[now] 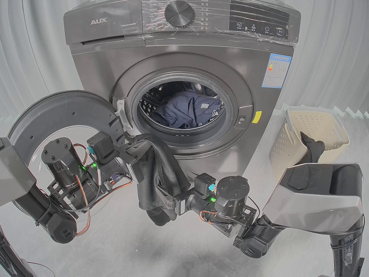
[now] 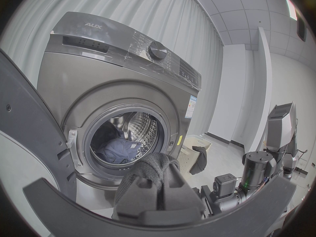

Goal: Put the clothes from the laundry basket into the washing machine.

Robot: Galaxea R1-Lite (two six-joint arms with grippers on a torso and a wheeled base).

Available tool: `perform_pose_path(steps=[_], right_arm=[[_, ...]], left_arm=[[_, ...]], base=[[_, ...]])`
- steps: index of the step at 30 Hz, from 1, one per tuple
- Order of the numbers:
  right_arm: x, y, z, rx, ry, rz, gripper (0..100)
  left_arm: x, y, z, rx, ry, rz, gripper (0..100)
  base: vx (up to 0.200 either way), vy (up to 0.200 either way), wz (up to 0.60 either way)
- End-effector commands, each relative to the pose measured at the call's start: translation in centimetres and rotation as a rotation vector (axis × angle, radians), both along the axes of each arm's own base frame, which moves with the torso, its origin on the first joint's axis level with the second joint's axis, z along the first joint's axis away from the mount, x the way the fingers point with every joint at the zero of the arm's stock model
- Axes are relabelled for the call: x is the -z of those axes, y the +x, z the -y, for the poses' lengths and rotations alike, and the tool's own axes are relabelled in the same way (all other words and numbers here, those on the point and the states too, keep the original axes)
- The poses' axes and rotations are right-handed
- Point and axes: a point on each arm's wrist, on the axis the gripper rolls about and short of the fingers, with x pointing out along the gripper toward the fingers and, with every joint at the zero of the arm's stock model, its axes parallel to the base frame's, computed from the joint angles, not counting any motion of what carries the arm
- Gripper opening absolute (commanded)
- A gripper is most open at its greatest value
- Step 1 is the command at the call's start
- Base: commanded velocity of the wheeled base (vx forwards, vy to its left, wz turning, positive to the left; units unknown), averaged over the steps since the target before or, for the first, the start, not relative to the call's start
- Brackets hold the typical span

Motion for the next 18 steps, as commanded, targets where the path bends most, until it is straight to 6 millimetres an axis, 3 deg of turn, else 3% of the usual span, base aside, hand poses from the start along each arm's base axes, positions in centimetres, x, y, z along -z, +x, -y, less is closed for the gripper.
perform_pose_path(steps=[1, 2, 3, 12, 18], right_arm=[[0.8, 0.6, -0.4, 0.008, 0.001, 0.0, 100], [0.7, 0.6, -0.4, 0.008, 0.001, 0.002, 100], [0.7, 0.7, -0.4, 0.009, 0.004, 0.003, 0], [0.1, 0.5, -0.2, 0.009, 0.02, 0.013, 0], [-1.6, -0.1, 1.2, 0.022, 0.02, 0.017, 0]], left_arm=[[0.0, -0.1, 0.0, 0.002, 0.0, -0.001, 0], [0.0, -0.1, 0.0, 0.002, 0.0, -0.001, 0], [0.0, -0.1, 0.0, 0.003, 0.0, -0.001, 0], [0.4, 0.1, -0.1, -0.005, 0.007, -0.014, 0], [0.9, 0.2, -0.1, -0.008, 0.015, -0.027, 0]], base=[[0.0, 0.0, 0.0], [0.0, 0.0, 0.0], [0.0, 0.0, 0.0], [0.0, 0.0, 0.0], [0.0, 0.0, 0.0]])
